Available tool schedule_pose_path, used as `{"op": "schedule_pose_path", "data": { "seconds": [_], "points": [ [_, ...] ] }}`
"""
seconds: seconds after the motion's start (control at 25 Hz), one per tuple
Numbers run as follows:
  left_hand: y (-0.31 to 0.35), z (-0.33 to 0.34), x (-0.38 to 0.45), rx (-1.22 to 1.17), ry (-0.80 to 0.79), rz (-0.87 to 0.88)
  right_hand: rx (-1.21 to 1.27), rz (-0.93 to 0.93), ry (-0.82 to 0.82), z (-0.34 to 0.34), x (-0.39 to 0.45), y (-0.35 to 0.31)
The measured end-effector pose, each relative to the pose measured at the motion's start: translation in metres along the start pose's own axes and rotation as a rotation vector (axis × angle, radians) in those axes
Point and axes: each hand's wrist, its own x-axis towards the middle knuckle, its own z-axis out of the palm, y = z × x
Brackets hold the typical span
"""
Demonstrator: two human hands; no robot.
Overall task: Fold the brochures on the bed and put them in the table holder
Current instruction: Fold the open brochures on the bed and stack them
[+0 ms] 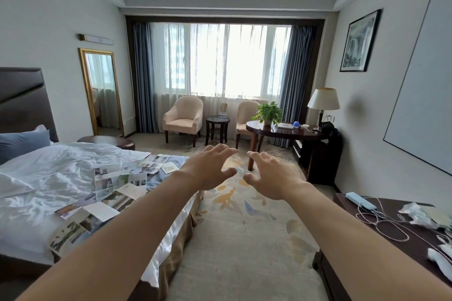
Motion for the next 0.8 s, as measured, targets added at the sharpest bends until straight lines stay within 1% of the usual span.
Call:
{"op": "schedule_pose_path", "data": {
  "seconds": [0.36,0.6,0.8],
  "points": [
    [-0.082,0.057,0.125,0.017,-0.067,-0.022,-0.009,-0.006,-0.018,0.041,0.140,0.054],
    [-0.158,0.088,0.226,-0.003,-0.063,0.000,-0.008,0.020,-0.010,0.074,0.253,0.077],
    [-0.209,0.113,0.298,-0.005,-0.067,0.001,-0.029,0.031,-0.008,0.095,0.336,0.101]
  ]
}}
